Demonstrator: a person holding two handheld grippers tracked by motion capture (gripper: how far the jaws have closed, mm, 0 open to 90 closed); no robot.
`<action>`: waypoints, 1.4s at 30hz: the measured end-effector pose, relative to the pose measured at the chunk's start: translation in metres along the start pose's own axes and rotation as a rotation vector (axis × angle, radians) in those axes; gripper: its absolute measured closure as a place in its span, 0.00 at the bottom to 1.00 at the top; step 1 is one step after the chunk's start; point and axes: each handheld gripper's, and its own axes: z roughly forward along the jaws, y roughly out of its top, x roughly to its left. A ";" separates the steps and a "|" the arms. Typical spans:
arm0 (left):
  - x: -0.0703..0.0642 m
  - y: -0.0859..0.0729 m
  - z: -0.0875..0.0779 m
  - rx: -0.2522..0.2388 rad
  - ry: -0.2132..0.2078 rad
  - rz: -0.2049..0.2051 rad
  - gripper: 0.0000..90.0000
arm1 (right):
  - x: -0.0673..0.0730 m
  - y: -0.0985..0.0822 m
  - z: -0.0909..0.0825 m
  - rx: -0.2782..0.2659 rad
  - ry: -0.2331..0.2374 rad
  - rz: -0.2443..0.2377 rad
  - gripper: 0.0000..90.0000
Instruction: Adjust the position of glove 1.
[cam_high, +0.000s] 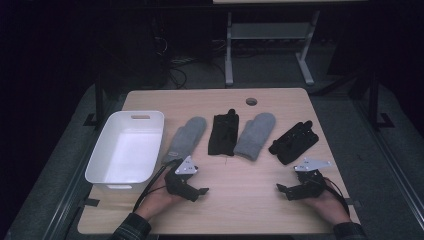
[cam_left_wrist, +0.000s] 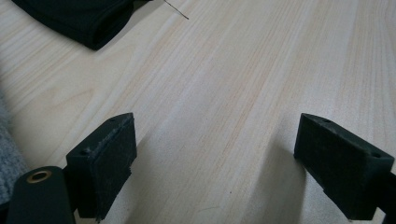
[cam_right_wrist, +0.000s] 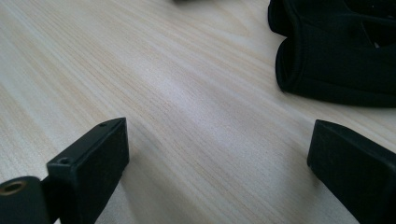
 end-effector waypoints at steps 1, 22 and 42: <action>0.000 0.000 0.000 0.000 0.000 0.000 0.13 | 0.000 0.000 0.000 0.000 0.000 0.000 0.06; 0.000 0.000 0.000 -0.005 0.000 0.001 0.13 | -0.002 0.052 -0.008 -0.023 0.078 -0.033 1.00; 0.000 0.000 0.000 0.000 -0.005 -0.002 0.13 | -0.004 0.118 0.041 -0.029 0.154 -0.087 1.00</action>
